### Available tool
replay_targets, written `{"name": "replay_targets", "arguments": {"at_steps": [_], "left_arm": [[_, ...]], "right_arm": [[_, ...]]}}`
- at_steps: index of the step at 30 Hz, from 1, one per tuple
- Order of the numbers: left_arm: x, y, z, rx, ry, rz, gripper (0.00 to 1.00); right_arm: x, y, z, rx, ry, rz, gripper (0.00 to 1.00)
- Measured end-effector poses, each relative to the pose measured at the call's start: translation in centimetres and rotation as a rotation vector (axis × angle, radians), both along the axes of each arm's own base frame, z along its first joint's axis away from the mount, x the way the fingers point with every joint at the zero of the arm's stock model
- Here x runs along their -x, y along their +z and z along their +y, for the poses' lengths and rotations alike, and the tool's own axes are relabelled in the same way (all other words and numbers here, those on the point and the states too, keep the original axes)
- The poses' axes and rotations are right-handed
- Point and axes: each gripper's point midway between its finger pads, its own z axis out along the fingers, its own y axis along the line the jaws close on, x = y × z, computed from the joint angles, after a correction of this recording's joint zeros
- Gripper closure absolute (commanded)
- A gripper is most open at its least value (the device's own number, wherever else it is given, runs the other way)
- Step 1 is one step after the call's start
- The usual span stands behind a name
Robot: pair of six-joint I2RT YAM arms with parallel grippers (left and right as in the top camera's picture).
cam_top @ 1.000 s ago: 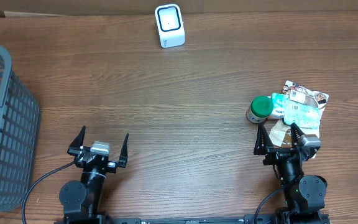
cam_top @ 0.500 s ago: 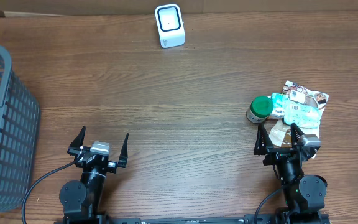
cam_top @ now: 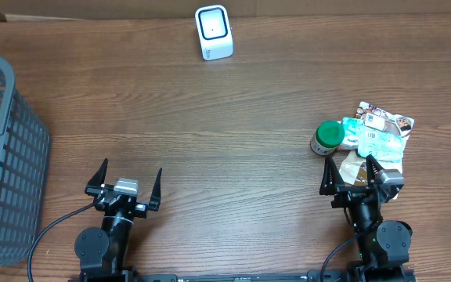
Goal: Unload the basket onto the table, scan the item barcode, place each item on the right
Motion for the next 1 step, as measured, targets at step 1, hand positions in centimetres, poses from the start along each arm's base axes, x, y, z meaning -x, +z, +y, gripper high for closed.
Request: {"name": "replay_targets", "arguments": {"at_steps": [1], "left_arm": [[0.0,0.0,0.0,0.0,0.0,0.0,0.01]], "right_arm": [[0.0,-0.03,0.01,0.001,0.0,0.001,0.0]]}}
